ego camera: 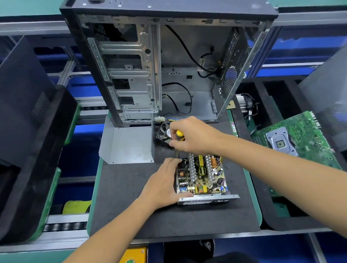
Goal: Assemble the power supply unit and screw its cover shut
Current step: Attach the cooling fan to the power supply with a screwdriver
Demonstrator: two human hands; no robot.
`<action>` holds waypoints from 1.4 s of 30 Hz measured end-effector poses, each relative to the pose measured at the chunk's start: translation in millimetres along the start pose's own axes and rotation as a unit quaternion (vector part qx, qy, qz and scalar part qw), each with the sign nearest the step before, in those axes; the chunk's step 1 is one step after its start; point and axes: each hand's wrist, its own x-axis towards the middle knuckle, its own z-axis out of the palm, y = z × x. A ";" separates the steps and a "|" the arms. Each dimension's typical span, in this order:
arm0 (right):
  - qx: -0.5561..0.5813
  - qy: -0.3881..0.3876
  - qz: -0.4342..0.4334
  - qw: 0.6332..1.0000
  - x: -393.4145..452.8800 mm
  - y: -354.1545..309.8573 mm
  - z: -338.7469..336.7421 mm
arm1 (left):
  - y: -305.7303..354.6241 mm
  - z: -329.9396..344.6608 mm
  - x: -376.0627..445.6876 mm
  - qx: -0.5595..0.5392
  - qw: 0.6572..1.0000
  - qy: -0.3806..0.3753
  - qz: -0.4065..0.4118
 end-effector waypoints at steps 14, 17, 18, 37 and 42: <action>-0.005 0.002 -0.004 1.000 1.4 -1.7 -0.8 | 4.1 -2.3 10.7 0.108 0.994 -0.028 -0.003; -0.012 0.001 -0.008 1.000 1.8 -2.8 -0.1 | 2.8 -2.9 9.7 0.100 0.995 -0.026 -0.005; -0.013 0.002 -0.009 1.000 2.1 -3.1 0.1 | 2.1 -3.0 9.1 0.092 0.995 -0.025 -0.008; -0.025 -0.003 -0.001 1.000 5.3 -4.1 2.1 | -18.9 -1.6 -12.5 -0.144 0.981 0.099 -0.088; -0.022 -0.017 0.000 1.000 5.4 -6.1 5.9 | -22.7 -1.2 3.2 -0.120 0.975 0.126 -0.136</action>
